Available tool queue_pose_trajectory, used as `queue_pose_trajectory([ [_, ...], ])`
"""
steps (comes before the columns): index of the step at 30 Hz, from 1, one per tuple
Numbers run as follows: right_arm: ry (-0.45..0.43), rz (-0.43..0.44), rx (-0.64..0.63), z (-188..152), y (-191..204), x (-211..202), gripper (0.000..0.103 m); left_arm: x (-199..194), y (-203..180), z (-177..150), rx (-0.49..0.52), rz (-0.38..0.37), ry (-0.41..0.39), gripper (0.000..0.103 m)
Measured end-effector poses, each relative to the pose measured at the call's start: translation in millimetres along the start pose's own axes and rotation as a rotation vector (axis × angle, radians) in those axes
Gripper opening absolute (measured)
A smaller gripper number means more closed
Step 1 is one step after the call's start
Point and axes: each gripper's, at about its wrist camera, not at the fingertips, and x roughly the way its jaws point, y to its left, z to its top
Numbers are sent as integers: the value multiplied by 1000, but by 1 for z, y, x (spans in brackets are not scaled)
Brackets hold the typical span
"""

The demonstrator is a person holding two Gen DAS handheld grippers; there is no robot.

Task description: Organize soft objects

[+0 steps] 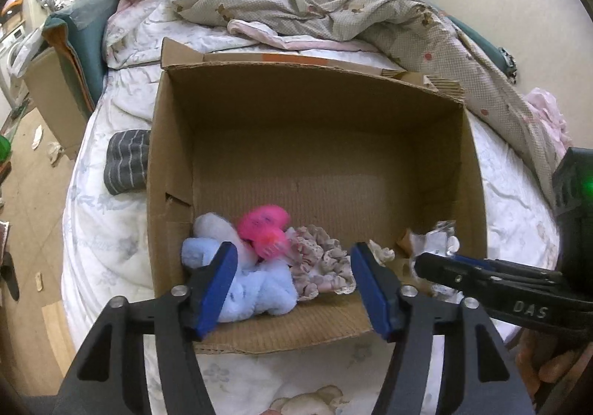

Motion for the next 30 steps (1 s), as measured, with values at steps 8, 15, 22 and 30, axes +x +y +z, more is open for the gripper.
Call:
queue_pose_trajectory([
  [8,-2,4,22,2,-3,1,42,-11,1,0,2,26,-32,84],
  [15,-41,26,28,3,-2,-9,63,-35,14,-1,-61,66,-103,93],
  [22,-129,36,25,6,3,-31,74,-62,20,-4,-75,156,-164,93],
  [30,-280,33,-73,-7,25,-75,85,-85,17,-12,-21,216,-200,93],
])
